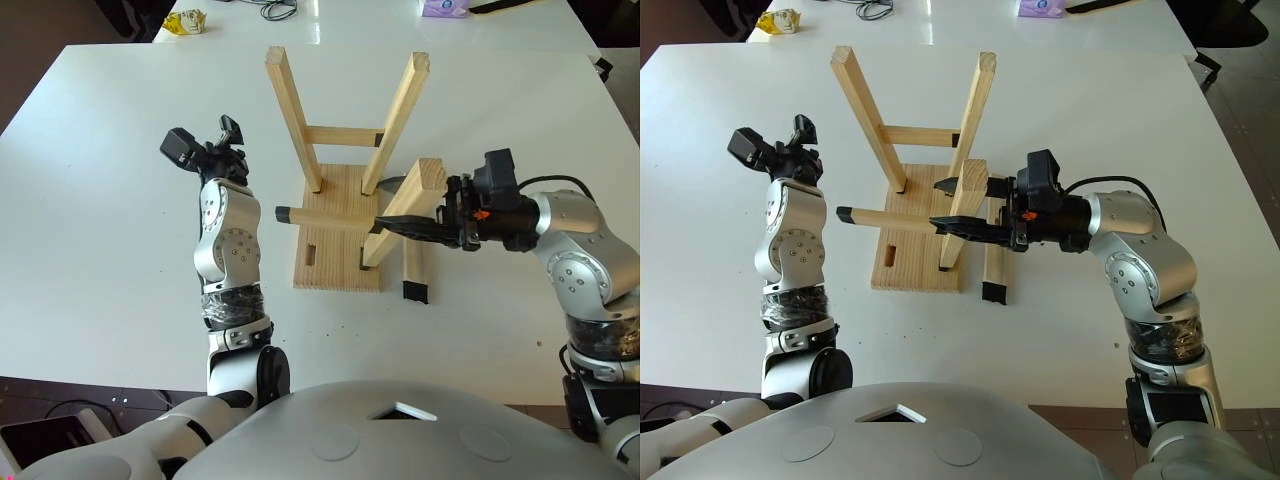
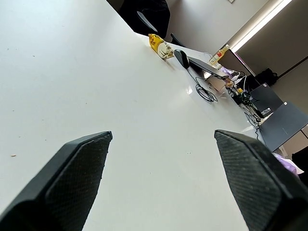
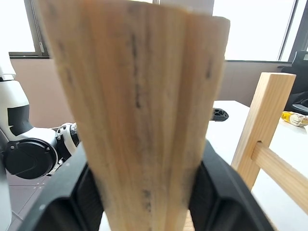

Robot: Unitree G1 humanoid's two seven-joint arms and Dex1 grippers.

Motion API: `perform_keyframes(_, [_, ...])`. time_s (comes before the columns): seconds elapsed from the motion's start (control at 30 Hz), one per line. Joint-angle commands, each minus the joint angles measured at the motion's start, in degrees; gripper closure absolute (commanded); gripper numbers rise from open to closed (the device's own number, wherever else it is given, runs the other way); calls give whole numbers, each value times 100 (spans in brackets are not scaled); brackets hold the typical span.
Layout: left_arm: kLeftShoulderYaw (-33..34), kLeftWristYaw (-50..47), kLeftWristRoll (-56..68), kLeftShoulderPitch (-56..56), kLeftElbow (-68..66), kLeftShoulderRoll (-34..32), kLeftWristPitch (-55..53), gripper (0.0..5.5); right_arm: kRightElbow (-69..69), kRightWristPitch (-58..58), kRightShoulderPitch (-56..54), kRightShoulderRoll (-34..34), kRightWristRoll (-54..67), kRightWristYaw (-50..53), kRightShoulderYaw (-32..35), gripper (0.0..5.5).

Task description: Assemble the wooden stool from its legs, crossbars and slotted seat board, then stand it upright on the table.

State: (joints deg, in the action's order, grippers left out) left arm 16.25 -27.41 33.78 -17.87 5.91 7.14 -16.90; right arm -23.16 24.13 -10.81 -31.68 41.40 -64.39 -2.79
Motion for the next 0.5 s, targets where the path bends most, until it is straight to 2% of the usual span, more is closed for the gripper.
perform_keyframes(0.03, [-98,-7,94,290,117,459,-110,155,259,-82,-198,-130,-320,-101,-172,350])
perform_keyframes(0.5, [-223,-73,67,352,56,687,155,155,668,-173,-603,-327,-449,-395,-237,350])
